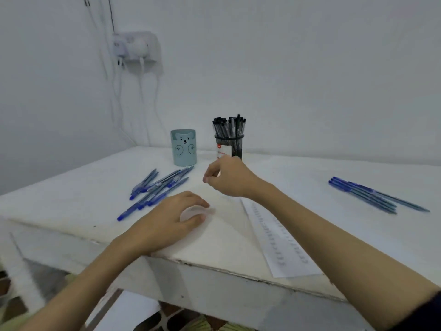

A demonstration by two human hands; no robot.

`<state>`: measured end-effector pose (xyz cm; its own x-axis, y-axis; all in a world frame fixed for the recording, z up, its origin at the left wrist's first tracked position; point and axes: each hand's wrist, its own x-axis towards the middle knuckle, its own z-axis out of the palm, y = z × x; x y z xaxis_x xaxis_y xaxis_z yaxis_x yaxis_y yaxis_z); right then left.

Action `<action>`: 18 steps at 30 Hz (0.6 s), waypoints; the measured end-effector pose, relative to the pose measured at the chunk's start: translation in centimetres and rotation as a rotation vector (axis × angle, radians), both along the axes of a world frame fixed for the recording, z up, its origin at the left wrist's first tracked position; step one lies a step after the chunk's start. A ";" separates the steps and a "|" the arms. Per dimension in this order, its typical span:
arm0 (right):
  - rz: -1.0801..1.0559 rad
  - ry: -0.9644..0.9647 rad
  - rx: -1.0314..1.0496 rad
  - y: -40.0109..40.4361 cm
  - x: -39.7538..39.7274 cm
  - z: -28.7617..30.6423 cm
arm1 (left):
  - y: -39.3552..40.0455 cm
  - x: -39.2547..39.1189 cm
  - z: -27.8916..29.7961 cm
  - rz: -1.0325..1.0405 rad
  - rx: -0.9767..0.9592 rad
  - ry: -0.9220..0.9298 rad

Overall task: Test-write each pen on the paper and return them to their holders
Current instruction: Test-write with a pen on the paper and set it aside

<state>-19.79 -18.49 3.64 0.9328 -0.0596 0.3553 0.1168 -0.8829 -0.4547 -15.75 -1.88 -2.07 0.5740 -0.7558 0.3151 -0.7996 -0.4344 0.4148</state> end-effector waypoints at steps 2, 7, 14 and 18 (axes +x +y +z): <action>0.063 0.055 -0.059 2.4 2.7 -0.8 | 2.4 0.1 -0.3 0.056 -0.001 -0.003; 0.113 0.116 -0.308 5.5 7.1 -3.3 | 4.8 0.3 -1.2 0.095 -0.069 0.029; 0.148 -0.028 -0.468 5.3 9.2 -3.7 | 4.6 0.3 -1.9 0.120 -0.137 0.026; 0.180 -0.027 -0.546 4.5 8.9 -3.5 | 4.8 0.3 -1.9 0.116 -0.135 0.019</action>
